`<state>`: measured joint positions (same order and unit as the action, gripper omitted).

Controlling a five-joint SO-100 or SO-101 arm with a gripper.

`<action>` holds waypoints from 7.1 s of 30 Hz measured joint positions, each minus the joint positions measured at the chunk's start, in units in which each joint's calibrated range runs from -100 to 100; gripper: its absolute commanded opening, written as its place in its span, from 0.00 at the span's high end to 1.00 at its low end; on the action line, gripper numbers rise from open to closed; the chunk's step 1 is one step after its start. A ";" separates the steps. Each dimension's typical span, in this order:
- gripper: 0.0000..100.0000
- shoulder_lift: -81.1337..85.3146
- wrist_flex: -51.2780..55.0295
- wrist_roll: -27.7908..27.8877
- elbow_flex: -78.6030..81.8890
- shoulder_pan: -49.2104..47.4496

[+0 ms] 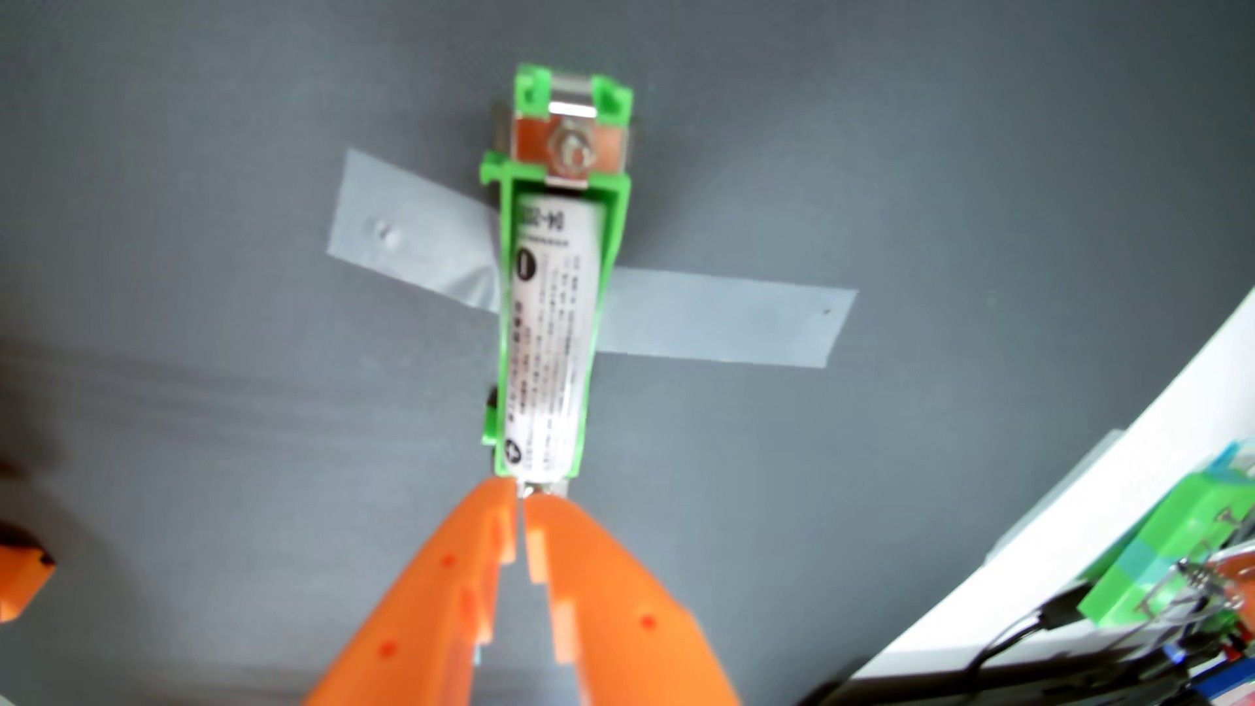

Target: Insert Battery

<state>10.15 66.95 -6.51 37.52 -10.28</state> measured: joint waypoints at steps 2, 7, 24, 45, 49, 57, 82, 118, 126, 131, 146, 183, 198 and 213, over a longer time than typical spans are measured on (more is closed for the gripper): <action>0.98 0.00 0.00 0.15 0.00 0.00; 0.98 0.00 -2.59 0.51 0.36 0.00; 0.98 0.00 -5.36 0.51 1.81 0.00; 0.98 0.00 -5.36 2.04 4.70 3.69; 0.98 0.00 -5.36 2.04 4.70 3.61; 0.98 0.00 -5.36 2.20 3.98 3.69; 0.98 0.00 -5.27 2.20 2.62 3.69; 0.98 0.00 -5.27 2.15 2.62 0.90; 0.98 0.00 -5.27 2.15 2.62 0.82; 0.98 0.00 -5.27 2.15 2.71 0.82; 0.98 0.00 -5.36 2.15 3.35 0.82; 0.98 0.00 -5.36 2.15 4.25 0.33; 0.98 0.00 -7.95 2.15 4.25 0.74; 0.98 0.00 -7.95 2.15 4.25 0.74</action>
<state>10.15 59.00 -4.37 41.77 -9.55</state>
